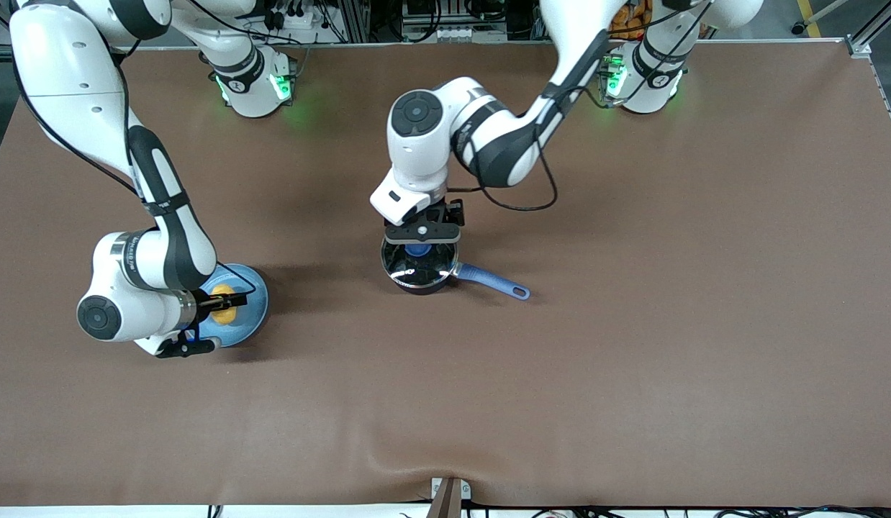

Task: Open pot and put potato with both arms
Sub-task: 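Grasp the potato with the right gripper while the left gripper grasps the knob, then lift the lid off the pot with the left gripper while the right lifts potato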

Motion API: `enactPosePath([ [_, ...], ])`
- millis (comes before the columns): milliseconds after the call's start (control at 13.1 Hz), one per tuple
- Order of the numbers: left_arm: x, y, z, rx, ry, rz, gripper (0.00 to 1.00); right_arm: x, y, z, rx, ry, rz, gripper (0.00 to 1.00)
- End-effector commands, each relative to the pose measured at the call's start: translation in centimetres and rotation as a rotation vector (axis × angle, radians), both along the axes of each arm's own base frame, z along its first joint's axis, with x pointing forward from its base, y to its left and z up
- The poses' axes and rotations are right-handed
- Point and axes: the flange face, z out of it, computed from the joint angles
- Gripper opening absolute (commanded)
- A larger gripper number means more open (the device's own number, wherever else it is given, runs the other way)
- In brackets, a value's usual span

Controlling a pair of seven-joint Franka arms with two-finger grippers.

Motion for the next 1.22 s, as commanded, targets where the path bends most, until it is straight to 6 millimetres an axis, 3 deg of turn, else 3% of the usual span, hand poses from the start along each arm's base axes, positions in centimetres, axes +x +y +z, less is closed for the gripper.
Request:
enactPosePath([
  [0,0.3,-0.9,-1.5,0.015,-0.037,0.014,1.0,0.1,-0.2,-0.4,0.011,-0.006,-0.018,0.93],
  [152,0.3,-1.0,-2.4,0.014,-0.035,0.036,1.0,0.2,-0.1,-0.4,0.006,-0.011,-0.009,0.61],
  [609,0.8,-1.4,-4.8,-0.019,-0.052,0.057,1.0,0.7,-0.1,0.4,0.002,-0.039,0.042,0.08],
  [838,0.9,-1.5,-5.1,-0.023,-0.056,0.055,1.0,1.2,0.4,1.4,0.006,-0.054,0.062,0.06],
  [990,0.9,-1.5,-5.0,-0.026,-0.053,0.057,1.0,1.2,1.4,3.1,0.007,-0.064,0.07,0.05],
  [1142,0.8,-1.4,-5.0,-0.02,-0.047,0.058,0.82,1.1,1.7,5.1,0.017,-0.062,0.058,0.03],
])
